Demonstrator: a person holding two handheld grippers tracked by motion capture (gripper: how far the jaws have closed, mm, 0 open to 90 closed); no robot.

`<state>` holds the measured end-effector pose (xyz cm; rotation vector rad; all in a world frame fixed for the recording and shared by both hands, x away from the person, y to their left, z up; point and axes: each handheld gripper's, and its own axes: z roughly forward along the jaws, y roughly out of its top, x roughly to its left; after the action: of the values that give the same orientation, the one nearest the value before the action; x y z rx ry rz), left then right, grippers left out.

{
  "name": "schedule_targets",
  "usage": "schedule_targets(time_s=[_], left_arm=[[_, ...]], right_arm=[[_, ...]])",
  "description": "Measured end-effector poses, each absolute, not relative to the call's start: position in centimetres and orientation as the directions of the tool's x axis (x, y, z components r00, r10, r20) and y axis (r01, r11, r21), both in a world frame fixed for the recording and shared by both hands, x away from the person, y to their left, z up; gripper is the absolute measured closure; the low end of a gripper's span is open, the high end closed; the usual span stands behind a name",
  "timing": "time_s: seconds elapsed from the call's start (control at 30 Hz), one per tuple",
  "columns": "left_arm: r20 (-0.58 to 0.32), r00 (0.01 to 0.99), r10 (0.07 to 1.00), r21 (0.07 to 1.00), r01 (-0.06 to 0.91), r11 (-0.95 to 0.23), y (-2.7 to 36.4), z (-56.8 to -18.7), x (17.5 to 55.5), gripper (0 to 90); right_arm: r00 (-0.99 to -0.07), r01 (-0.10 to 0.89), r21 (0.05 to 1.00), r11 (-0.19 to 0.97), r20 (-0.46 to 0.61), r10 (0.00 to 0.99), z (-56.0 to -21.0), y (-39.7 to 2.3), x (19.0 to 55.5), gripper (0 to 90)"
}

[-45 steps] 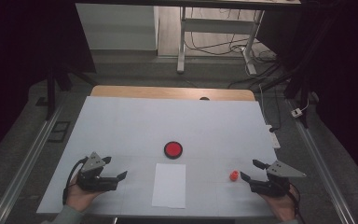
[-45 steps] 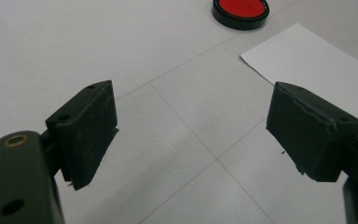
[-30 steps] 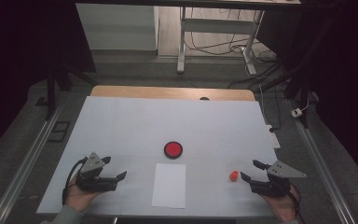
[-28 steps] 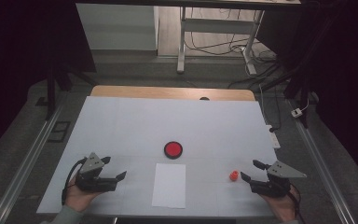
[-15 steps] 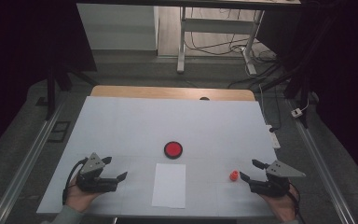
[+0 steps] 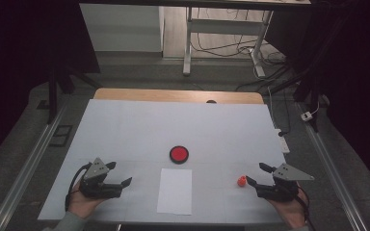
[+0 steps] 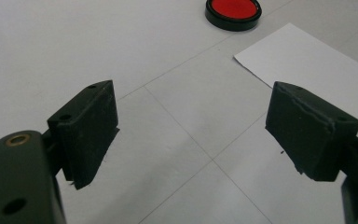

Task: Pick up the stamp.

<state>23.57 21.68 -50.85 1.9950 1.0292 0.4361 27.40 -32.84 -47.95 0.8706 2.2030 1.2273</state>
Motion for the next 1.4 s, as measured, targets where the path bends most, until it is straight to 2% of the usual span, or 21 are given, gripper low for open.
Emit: schedule_targets(time_s=[0.47, 0.93, 1.33, 1.4], left_arm=[[-0.061, 0.604, 0.795, 0.792, 0.514, -0.329, 21.5, -51.2, 23.6, 17.3], [-0.062, 0.604, 0.794, 0.785, 0.521, -0.335, 21.5, -51.5, 23.7, 17.3], [-0.064, 0.601, 0.797, 0.779, 0.529, -0.336, 21.6, -51.6, 23.8, 17.4], [-0.064, 0.601, 0.797, 0.78, 0.529, -0.336, 21.6, -51.6, 23.7, 17.3]], right_arm=[[-0.706, 0.336, 0.835, 0.436, -0.084, 0.704, -47.0, -30.9, 27.5, 30.3], [-0.708, 0.415, 0.75, 0.515, -0.09, 0.701, -48.4, -29.5, 28.2, 33.0], [-0.699, 0.441, 0.707, 0.553, -0.116, 0.706, -49.7, -29.3, 28.5, 41.4], [-0.697, 0.442, 0.705, 0.554, -0.118, 0.707, -50.0, -29.3, 28.5, 47.0]])
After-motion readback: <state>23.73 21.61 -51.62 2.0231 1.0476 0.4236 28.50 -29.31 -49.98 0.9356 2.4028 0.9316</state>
